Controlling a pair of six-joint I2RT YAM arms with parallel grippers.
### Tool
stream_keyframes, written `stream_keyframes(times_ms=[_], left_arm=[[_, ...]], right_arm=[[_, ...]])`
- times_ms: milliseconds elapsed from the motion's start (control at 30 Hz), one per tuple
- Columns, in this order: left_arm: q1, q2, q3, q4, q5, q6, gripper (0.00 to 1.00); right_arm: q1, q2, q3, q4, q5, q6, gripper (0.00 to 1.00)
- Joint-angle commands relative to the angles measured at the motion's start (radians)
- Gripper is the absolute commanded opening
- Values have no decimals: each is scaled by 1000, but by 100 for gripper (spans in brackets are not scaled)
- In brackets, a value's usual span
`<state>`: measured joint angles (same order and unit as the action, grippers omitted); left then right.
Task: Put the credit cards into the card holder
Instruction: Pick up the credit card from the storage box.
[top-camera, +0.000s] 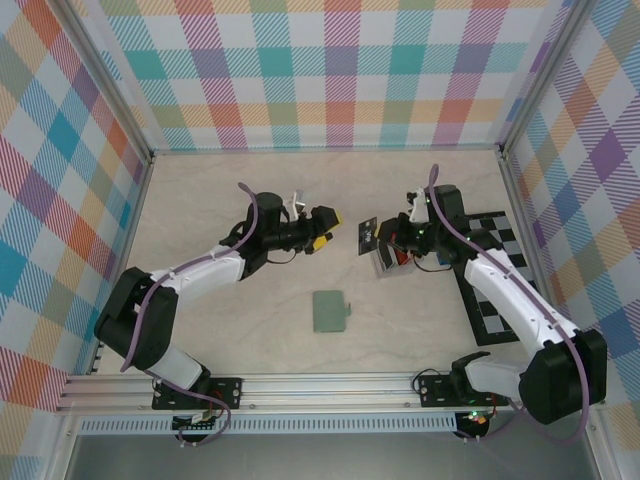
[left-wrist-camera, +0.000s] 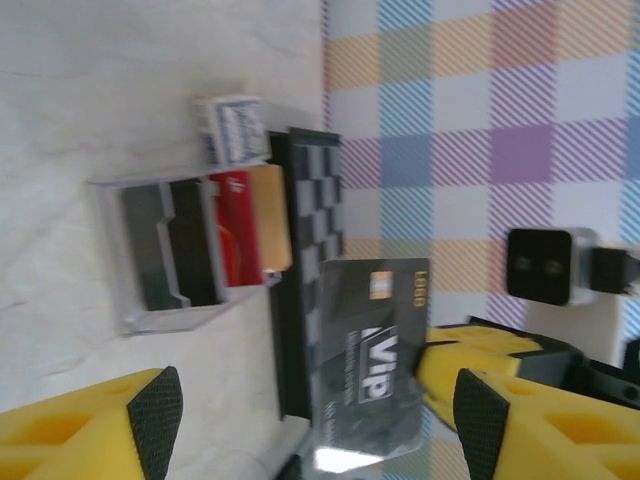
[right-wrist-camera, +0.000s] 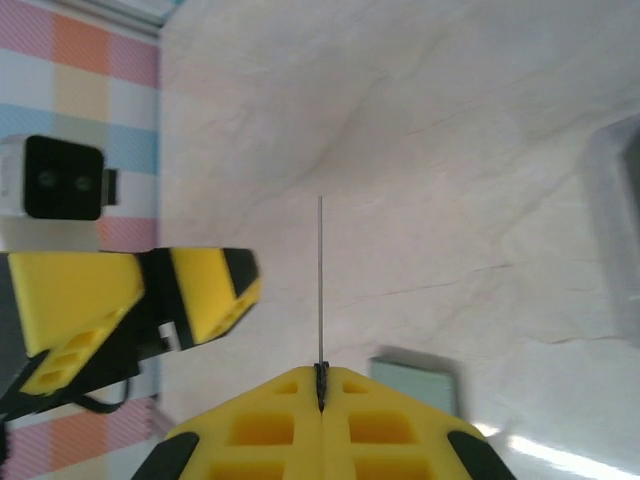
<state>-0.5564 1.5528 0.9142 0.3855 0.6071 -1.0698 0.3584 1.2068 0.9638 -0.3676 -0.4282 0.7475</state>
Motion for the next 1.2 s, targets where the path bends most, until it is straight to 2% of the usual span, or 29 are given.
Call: stream_keyframes(times_ms=[0,133,300,433,533,667,800,900,1000,1033,1067,1100,1167], left_arm=[[-2,32,30,166,121,-61,72],[-10,41,53,172,158,-53,65],[-10,5,36,190,160,-55,39],[-10,-23,32,179,160,-31,22],[-10,-30,35,157,158,-15,8],[-7,-31,36,150,165,-7,0],[-5,-32,40,163,183,-16,0],[-4,-33,45,164,192,-22,0],[3,-37,45,125,192,-18,2],[8,-44,45,78,188,1,8],[12,-58,45,-15,170,42,20],[13,-79,56,-172,129,114,38],[13,-114,82,-488,-11,245,50]], right_arm=[[-8,-9,-18,172,-174,119,5],[-11,-3,-64,287,-208,199,6],[-19,32,-87,350,-231,251,7],[-24,46,-92,362,-241,258,9],[-24,55,-90,368,-259,253,13],[-31,62,-91,400,-331,221,22],[-37,89,-68,388,-398,174,28],[-40,108,-51,387,-436,147,23],[-43,112,-30,322,-422,99,11],[-44,108,-26,292,-408,78,10],[-44,102,-15,240,-386,46,9],[-40,98,-4,175,-355,7,7],[-15,87,23,31,-253,-73,6]])
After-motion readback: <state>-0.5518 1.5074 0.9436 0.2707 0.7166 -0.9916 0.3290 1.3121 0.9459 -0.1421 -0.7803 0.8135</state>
